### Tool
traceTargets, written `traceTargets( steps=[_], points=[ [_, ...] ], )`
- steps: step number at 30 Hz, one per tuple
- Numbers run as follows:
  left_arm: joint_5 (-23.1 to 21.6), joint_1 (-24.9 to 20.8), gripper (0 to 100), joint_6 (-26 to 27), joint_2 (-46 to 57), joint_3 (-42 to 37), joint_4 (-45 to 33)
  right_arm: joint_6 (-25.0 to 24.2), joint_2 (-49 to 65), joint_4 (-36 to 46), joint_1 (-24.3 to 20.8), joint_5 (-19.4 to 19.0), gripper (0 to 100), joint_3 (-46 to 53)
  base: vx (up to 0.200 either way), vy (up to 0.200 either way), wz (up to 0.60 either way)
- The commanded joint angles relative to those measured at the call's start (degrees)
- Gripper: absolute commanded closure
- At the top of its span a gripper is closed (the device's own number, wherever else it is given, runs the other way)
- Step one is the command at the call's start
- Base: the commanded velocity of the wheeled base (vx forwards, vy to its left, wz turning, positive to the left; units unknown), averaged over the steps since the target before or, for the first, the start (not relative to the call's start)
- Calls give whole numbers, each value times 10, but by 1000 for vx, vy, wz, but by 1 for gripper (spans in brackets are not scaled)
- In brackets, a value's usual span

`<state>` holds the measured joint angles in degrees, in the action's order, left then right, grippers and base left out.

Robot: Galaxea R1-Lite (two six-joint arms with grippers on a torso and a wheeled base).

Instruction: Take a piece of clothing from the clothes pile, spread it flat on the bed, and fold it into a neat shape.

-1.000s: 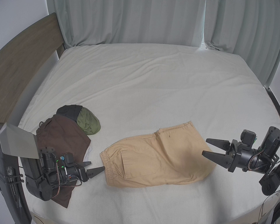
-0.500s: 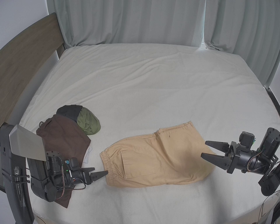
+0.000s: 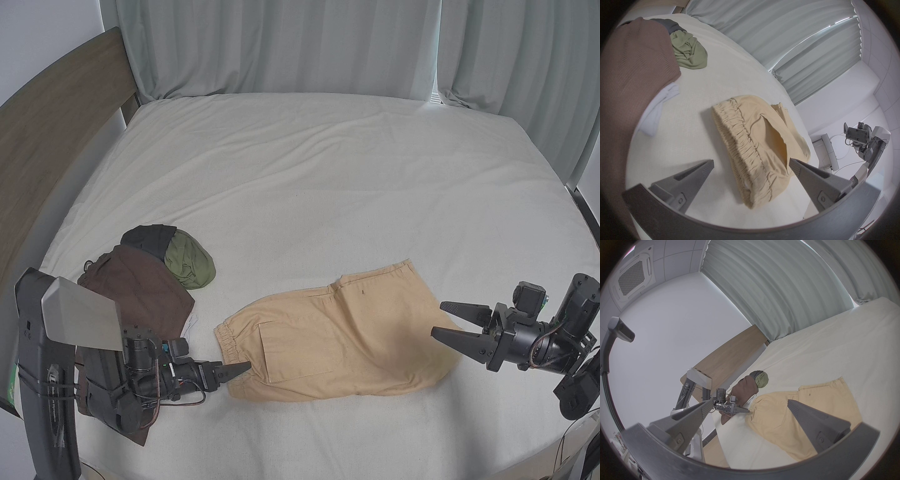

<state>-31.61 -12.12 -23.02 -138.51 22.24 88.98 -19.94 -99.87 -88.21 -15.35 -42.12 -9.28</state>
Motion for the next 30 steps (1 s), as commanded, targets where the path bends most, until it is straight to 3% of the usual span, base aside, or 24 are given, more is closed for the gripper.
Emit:
traceTargets(
  steps=[1,17,18,30],
  points=[
    [16,-19,0,-5,-27,33,1,-1,0,0,0,-1,0,0,0,0,0],
    [98,-71,0,-77,-53,107,1,0,4,0,0,-1,0,1,0,0,0],
    [99,-71,100,-77,-53,107,2,0,4,0,0,-1,0,1,0,0,0],
    [98,-66,100,-80,-51,74,2,1,3,1,-3,-1,0,1,0,0,0]
  ],
)
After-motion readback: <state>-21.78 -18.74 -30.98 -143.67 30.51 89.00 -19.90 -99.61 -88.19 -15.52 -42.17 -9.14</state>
